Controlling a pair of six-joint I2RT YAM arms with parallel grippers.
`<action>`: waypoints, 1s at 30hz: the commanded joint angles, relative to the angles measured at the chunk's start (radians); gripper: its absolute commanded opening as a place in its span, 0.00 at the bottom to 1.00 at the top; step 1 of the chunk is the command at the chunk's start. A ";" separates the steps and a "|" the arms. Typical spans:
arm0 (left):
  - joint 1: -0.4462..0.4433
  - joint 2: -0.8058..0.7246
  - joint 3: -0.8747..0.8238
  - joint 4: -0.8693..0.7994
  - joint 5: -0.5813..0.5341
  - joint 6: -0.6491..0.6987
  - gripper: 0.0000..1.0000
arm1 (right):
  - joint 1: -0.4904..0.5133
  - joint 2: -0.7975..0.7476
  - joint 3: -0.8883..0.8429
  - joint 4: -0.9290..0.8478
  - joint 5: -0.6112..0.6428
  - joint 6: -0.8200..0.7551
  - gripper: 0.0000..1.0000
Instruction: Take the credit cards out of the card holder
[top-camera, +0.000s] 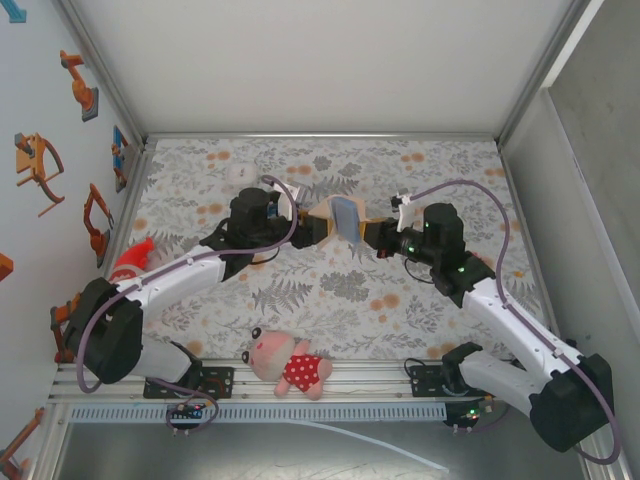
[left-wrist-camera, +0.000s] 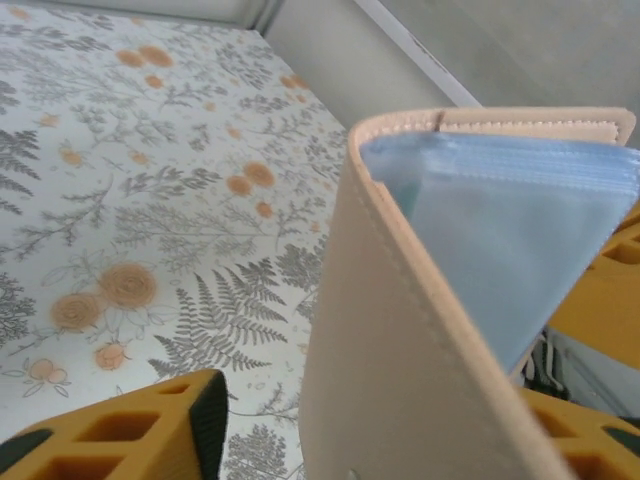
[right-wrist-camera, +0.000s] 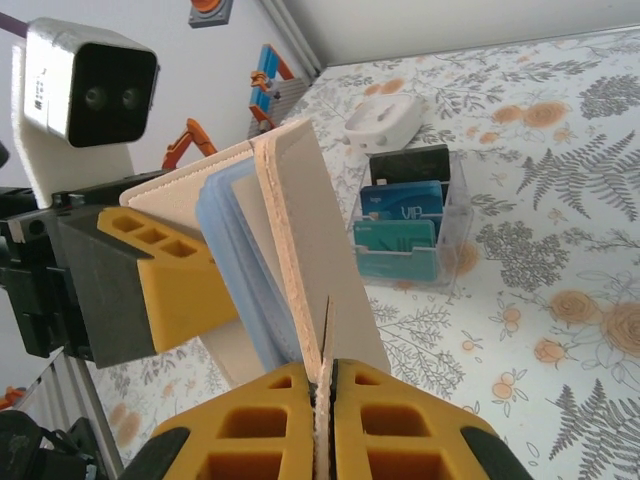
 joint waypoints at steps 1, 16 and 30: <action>-0.007 0.012 0.040 -0.027 -0.056 0.013 0.38 | 0.004 -0.020 0.054 -0.001 0.028 0.007 0.00; -0.027 0.071 0.071 -0.006 -0.057 -0.004 0.09 | 0.081 0.024 0.131 -0.092 0.124 0.008 0.00; -0.027 0.058 0.037 0.076 0.061 -0.040 0.40 | 0.083 -0.009 0.134 -0.145 0.252 0.019 0.00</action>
